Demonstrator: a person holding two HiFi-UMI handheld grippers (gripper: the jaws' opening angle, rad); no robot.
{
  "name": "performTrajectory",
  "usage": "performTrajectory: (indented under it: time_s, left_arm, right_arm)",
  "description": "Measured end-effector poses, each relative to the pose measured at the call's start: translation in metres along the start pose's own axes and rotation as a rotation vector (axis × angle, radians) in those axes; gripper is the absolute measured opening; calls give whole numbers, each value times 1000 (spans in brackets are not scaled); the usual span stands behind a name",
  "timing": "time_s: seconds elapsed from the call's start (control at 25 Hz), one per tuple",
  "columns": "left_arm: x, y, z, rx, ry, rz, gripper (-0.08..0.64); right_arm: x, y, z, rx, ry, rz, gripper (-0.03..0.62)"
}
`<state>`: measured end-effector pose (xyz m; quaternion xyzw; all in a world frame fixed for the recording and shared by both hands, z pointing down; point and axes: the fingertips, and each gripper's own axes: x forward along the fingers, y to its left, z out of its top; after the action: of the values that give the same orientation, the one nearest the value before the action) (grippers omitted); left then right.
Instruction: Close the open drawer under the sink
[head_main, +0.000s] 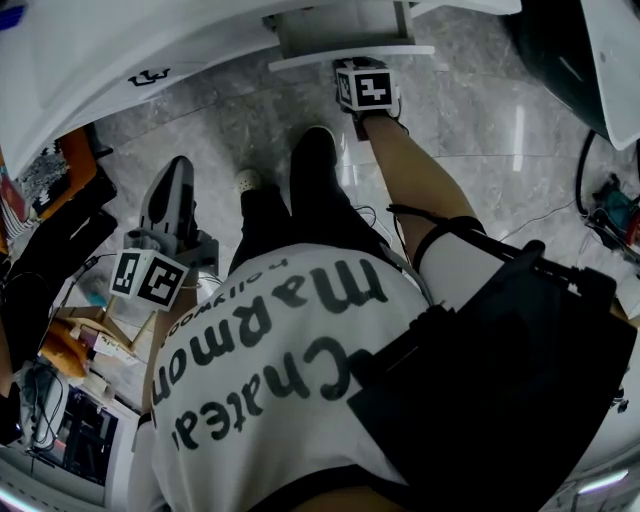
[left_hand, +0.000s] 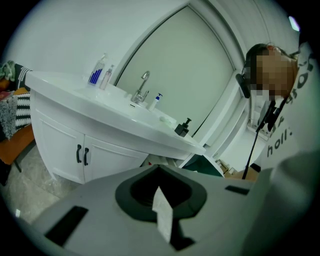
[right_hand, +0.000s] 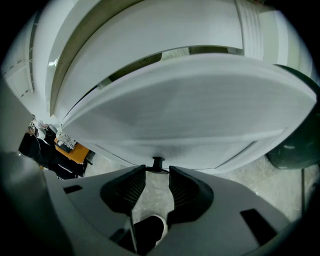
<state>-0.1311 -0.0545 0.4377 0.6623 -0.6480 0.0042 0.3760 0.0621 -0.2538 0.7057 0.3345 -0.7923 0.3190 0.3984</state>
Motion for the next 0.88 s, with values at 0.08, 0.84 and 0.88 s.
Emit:
performTrajectory:
  time_s: [0.08,0.84,0.88]
  left_arm:
    - [1,1,-1,-2,2,1,9]
    - [12,4,-11,-23,13,-8,9]
    - [12,5,-12,-25,14,-6,9]
  right_arm:
    - [1,0,1,-10,3,1,153]
    - [12,-1,30,-52,-39,3,152]
    - [12,0,30,-58,-41,4,152]
